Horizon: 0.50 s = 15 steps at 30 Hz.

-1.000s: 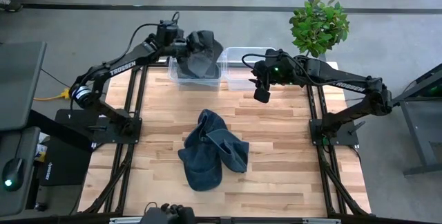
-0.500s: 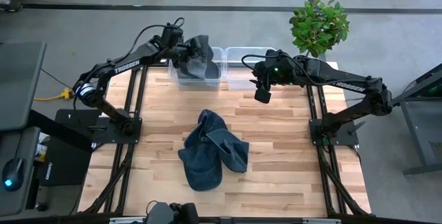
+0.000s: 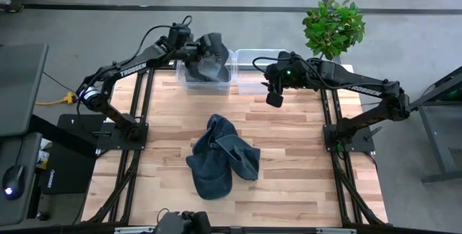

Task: Pick and place caps into container
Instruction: Put the gray cap into the left transparent container

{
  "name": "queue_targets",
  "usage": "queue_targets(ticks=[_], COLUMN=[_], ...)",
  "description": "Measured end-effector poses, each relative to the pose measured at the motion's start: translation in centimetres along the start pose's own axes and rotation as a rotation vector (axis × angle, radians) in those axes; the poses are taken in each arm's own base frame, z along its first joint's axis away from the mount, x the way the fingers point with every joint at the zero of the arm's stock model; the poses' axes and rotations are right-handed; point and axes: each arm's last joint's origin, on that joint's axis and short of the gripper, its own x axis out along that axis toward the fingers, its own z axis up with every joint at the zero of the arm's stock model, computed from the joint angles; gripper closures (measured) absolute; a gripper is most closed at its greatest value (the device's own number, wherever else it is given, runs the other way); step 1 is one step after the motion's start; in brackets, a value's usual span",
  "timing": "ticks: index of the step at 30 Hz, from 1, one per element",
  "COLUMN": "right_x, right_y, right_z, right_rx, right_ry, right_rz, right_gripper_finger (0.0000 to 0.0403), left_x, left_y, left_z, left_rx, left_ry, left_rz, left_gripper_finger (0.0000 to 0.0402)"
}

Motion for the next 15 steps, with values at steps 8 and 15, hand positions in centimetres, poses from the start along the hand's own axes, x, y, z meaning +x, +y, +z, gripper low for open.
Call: queue_targets(ticks=[8,15], right_x=[0.1,0.2], right_y=[-0.7,-0.9], right_z=[-0.2,-0.3], right_rx=[0.017,0.023], right_ry=[0.006,0.015], right_rz=[-0.002,0.001], right_gripper_finger=[0.0258,0.0258], left_x=[2.1,2.1], left_y=[1.1,1.2], left_z=[-1.0,-0.9], left_rx=[-0.006,0.083], left_ry=[0.057,0.044], left_rz=[0.061,0.072], left_gripper_finger=[0.0399,0.0342])
